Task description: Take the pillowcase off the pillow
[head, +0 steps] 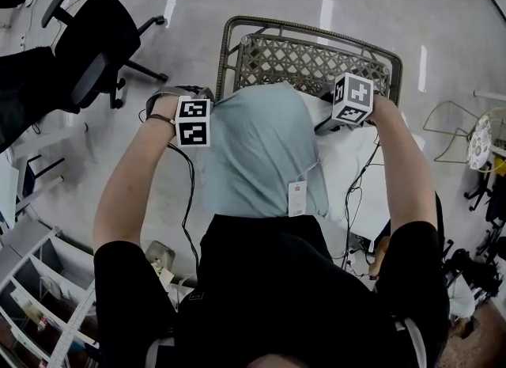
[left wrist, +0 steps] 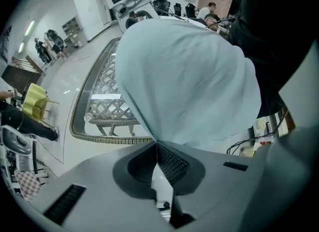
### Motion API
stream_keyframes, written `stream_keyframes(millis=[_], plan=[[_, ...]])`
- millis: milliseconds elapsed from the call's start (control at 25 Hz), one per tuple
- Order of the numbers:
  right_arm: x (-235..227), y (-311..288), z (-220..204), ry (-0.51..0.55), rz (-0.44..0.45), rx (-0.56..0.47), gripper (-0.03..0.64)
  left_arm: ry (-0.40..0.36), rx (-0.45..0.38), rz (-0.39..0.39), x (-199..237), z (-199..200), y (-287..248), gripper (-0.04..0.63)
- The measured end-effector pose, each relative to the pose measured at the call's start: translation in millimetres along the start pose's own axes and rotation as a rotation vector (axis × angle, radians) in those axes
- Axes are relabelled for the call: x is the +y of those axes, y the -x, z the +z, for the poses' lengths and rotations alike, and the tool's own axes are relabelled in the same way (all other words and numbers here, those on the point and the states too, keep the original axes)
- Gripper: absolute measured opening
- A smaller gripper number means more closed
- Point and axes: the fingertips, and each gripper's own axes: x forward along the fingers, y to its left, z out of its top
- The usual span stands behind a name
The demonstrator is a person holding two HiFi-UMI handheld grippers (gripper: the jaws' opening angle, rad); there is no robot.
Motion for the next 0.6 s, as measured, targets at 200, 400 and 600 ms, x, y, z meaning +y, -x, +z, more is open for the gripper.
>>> stream_keyframes(millis=[200,400,600], plan=[[3,4,-3,-0.022,-0.002,-0.017,0.310,0.054,-0.045,-0.013,-18,-17,10,0.009],[4,6,-6,-0.029,-0.013,-0.025,0.306,0.083,-0.064,-0.004,-32,-28,12,0.009],[5,12,-10,-0.047,-0.016,-0.033,0.305,0.100,-0.074,0.001,-37,-37,19,0.009]])
